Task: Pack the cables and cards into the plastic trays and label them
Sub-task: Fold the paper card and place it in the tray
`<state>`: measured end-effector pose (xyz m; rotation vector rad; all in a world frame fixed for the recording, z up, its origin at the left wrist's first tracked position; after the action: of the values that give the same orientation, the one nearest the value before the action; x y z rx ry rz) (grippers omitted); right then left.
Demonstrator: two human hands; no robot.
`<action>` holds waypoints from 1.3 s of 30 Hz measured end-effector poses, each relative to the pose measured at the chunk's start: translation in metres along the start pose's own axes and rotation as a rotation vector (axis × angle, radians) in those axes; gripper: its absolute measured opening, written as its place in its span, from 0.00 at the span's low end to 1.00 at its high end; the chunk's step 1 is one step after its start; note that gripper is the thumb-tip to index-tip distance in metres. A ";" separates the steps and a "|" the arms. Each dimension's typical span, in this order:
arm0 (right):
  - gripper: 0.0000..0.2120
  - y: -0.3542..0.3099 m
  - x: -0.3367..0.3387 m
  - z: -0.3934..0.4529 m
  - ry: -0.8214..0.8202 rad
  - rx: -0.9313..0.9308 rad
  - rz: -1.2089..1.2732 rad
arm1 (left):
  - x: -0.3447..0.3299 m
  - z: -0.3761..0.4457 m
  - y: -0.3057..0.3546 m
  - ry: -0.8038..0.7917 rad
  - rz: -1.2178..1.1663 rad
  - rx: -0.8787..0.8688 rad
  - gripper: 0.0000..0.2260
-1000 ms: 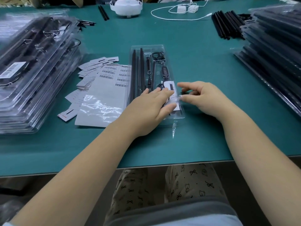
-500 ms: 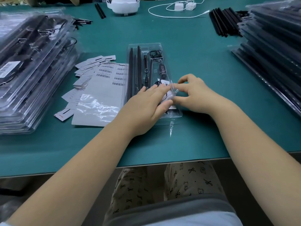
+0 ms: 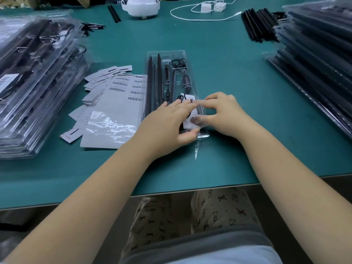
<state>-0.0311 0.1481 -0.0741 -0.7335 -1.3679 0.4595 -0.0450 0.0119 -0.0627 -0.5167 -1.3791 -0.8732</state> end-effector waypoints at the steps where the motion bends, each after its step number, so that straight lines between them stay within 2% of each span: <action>1: 0.22 -0.001 0.002 -0.001 0.012 -0.013 0.067 | -0.001 0.001 -0.002 -0.008 0.019 0.000 0.29; 5: 0.22 -0.005 0.006 -0.009 -0.132 -0.016 0.254 | -0.005 0.000 -0.003 -0.056 0.074 -0.037 0.31; 8: 0.21 -0.001 0.024 -0.016 -0.061 -0.103 0.644 | -0.006 0.001 -0.001 -0.063 0.125 -0.059 0.32; 9: 0.16 0.001 0.029 -0.019 -0.011 -0.137 0.619 | -0.006 0.000 -0.001 -0.072 0.133 -0.064 0.35; 10: 0.08 0.003 0.031 -0.021 0.007 -0.170 0.483 | -0.006 0.000 -0.001 -0.085 0.140 -0.073 0.39; 11: 0.07 0.006 0.028 -0.024 -0.009 -0.209 0.346 | -0.007 0.000 -0.001 -0.102 0.154 -0.083 0.43; 13: 0.15 0.009 0.017 -0.030 -0.086 -0.285 0.202 | -0.009 -0.001 0.000 -0.119 0.201 -0.100 0.46; 15: 0.19 0.006 0.008 -0.033 -0.132 -0.323 0.159 | -0.011 0.000 -0.001 -0.110 0.240 -0.104 0.42; 19: 0.17 0.002 -0.001 -0.032 -0.146 -0.328 0.141 | -0.014 0.000 0.001 -0.098 0.271 -0.102 0.38; 26: 0.13 0.002 -0.011 -0.037 -0.139 -0.468 0.670 | -0.009 -0.002 -0.001 -0.023 0.113 -0.066 0.36; 29: 0.14 0.009 -0.007 -0.039 -0.055 -0.487 0.800 | -0.006 -0.003 -0.001 -0.052 0.081 -0.086 0.37; 32: 0.08 0.014 0.008 -0.044 0.077 -0.338 0.578 | -0.004 -0.003 0.001 -0.070 0.052 -0.099 0.32; 34: 0.06 0.013 0.012 -0.046 0.057 -0.260 0.431 | -0.002 -0.002 0.003 -0.044 0.047 -0.104 0.26; 36: 0.02 0.013 0.013 -0.047 0.040 -0.240 0.408 | 0.002 -0.002 0.004 -0.012 -0.007 -0.100 0.21; 39: 0.04 0.012 0.015 -0.046 0.049 -0.225 0.427 | 0.004 -0.002 0.002 0.023 -0.136 -0.073 0.10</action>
<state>0.0178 0.1572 -0.0737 -1.2253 -1.2274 0.6224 -0.0423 0.0109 -0.0582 -0.4711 -1.3775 -1.0396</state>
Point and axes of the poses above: each hand's wrist, its own z-axis towards the middle knuckle, its own x-axis out of the back of the hand, y = z × x, the point moved 7 cm from there along z, towards the middle knuckle, and after that the axes turned 9 degrees about z, right-handed, at the moved point
